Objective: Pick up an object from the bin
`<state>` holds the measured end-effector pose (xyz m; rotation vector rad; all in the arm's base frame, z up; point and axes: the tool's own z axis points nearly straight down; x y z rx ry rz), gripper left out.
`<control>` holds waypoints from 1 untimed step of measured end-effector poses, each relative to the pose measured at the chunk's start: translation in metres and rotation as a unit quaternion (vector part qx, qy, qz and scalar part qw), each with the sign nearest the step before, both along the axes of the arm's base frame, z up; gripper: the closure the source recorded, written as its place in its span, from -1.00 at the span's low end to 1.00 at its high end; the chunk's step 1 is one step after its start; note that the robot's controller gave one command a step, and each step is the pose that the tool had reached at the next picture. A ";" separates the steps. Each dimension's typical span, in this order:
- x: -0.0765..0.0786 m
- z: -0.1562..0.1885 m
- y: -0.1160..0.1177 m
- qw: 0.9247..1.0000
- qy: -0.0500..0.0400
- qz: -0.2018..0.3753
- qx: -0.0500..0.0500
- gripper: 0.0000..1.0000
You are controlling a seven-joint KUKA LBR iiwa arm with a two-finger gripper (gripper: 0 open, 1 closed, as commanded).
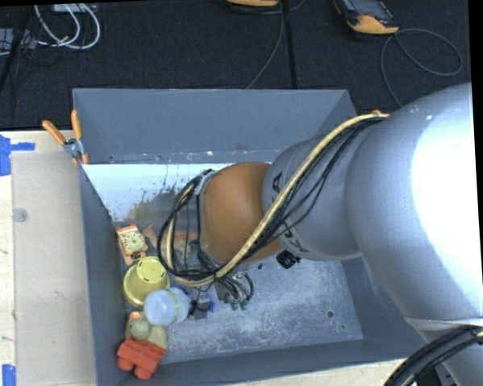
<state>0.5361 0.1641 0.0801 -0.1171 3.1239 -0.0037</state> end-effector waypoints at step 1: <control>0.006 0.123 0.011 1.000 -0.001 0.008 0.002 1.00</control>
Offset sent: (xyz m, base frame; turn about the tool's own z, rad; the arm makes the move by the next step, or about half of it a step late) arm 0.0000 0.0000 0.0000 0.0000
